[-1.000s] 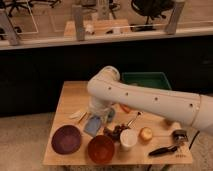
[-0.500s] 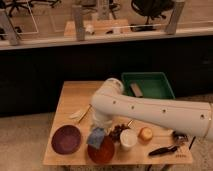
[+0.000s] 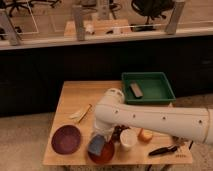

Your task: Place sponge in red bowl

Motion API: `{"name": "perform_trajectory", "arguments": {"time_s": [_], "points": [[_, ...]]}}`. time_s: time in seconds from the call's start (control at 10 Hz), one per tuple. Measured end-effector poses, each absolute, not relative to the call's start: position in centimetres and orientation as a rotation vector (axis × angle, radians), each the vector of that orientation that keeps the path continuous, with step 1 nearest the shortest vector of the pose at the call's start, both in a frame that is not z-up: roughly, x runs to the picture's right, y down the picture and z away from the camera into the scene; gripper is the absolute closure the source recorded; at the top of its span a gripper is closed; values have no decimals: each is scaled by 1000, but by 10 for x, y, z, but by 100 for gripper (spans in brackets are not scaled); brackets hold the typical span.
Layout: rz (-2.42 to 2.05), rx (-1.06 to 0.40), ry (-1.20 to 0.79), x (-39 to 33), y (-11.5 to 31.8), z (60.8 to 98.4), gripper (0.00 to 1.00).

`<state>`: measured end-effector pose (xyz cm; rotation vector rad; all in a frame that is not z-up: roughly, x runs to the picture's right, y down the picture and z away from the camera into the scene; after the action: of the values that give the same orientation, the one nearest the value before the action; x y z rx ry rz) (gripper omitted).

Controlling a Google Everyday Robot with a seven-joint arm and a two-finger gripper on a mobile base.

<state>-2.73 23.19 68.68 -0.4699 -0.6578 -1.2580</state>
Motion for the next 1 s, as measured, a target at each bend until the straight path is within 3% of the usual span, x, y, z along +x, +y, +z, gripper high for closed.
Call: {"name": "perform_trajectory", "arguments": {"time_s": [0.4,0.5,0.8,1.0], "points": [[-1258,-476,-654,-16,253,710,47],[-1264,-479,-660,-14,257,713,44],[-1282,-486,-681,-12,262,716,21],[-1288,-484,-690,-13,263,717,20]]}}
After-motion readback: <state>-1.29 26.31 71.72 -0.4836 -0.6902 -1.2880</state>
